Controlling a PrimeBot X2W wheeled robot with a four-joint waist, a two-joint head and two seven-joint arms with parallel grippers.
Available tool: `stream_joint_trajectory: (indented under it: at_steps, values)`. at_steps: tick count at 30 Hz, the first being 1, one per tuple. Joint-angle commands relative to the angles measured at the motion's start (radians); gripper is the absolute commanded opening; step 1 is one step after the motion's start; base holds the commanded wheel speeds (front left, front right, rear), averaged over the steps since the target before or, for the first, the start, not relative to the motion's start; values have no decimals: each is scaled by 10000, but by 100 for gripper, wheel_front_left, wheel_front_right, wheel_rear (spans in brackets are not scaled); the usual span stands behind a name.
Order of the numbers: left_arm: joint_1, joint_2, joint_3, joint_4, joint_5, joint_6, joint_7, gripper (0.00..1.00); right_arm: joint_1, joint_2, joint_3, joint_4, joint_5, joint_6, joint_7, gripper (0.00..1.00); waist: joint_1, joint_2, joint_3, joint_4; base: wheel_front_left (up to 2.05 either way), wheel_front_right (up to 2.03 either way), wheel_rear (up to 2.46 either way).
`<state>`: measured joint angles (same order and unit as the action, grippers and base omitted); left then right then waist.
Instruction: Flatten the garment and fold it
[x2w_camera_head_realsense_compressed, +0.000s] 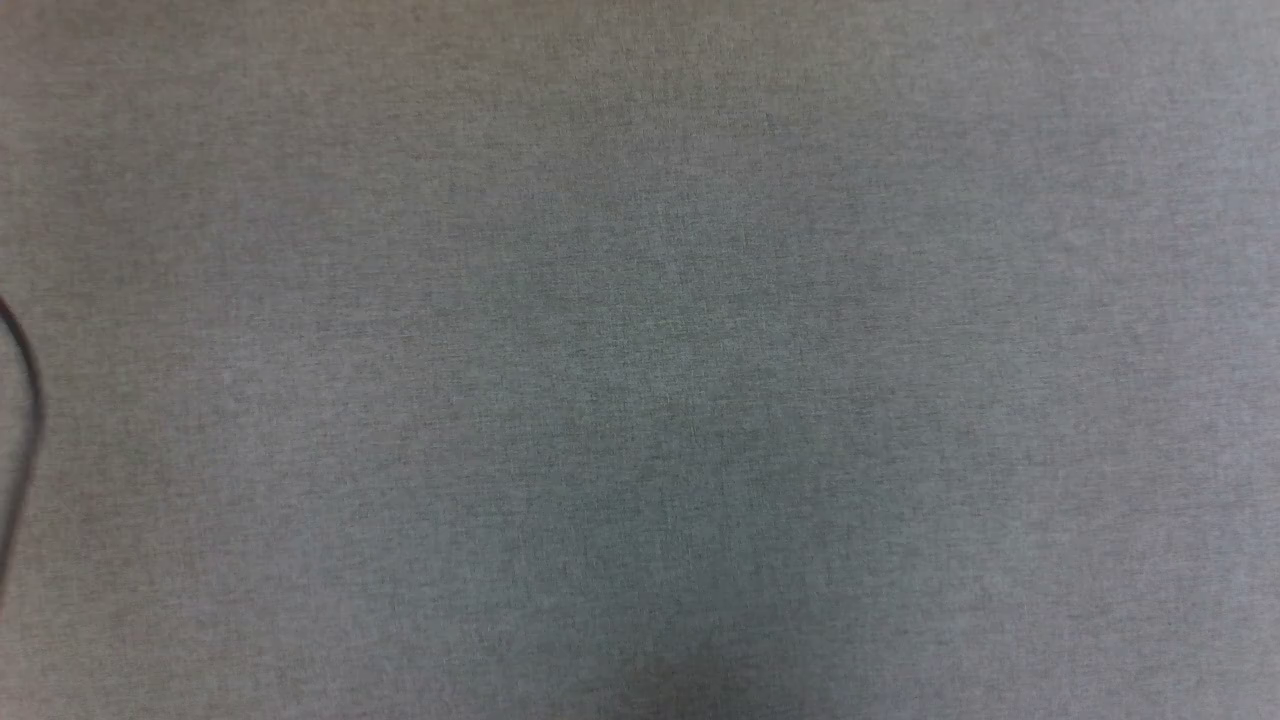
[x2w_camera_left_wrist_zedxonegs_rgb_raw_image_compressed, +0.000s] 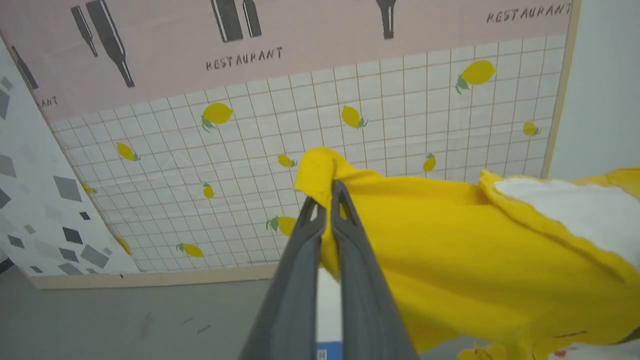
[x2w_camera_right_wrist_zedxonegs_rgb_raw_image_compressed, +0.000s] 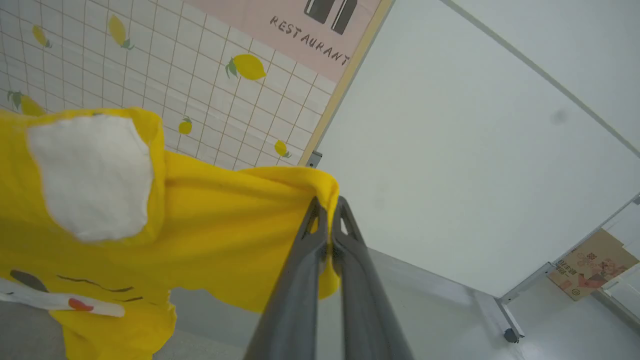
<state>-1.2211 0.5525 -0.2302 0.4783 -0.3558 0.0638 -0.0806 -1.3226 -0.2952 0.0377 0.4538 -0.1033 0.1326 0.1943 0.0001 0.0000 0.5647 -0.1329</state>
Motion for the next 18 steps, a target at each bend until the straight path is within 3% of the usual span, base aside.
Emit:
stream_joint_trajectory:
  at_steps: [1, 9, 12, 18]
  values:
    - [603, -37, -43, 103, -198, -98, 200, 0, 547, -13, 193, 10, 334, -19, -96, 0, -1, 0, -173, -6, 0, 0, 0]
    - [4231, -383, -73, -406, -1918, -675, 2084, 0, 4146, -368, 1073, -736, 2563, -19, 322, 0, -1, 0, -1212, 128, 0, 0, 0]
    - [5813, -447, -27, -1182, -2694, -748, 2950, 0, 5892, -431, 837, -1539, 3185, -19, 840, 0, -1, 0, -1727, 213, 0, 0, 0]
    - [8869, -602, 252, -3124, -4046, -369, 4030, 0, 9271, -203, -425, -3286, 3652, -19, 2055, 0, -1, 0, -2547, 370, 0, 0, 0]
